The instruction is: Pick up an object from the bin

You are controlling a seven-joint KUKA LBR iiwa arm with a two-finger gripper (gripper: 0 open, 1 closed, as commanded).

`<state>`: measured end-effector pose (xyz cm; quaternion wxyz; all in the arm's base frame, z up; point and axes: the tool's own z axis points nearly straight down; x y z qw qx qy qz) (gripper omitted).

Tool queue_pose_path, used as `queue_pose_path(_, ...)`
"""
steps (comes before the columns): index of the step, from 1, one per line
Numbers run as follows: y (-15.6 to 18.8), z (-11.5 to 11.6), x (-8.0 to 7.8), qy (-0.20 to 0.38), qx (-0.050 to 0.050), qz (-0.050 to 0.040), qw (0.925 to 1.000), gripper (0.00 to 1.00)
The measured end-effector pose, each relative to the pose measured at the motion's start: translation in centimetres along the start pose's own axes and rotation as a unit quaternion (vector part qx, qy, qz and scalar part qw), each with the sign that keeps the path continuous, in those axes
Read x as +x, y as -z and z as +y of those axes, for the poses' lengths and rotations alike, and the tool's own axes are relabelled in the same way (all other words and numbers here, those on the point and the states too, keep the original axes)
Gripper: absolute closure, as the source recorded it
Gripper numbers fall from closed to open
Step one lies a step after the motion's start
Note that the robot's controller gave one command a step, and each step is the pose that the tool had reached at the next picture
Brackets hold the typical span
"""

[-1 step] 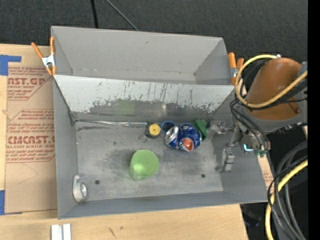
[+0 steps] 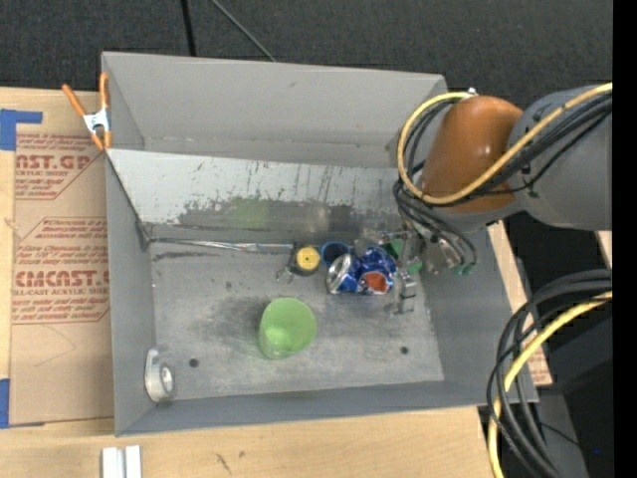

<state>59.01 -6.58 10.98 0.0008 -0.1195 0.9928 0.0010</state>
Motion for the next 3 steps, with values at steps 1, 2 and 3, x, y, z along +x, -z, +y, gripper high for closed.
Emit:
queue_pose_path(1, -4.2, -0.2, 0.8, -0.033, 0.000, 0.0017, 0.9994, 0.00)
queue_pose_path(2, -3.9, -0.2, 0.6, -0.033, 0.001, -0.0014, 0.9995, 1.00)
queue_pose_path(3, 10.6, 0.1, 2.8, -0.033, 0.003, -0.0041, 0.9995, 1.00)
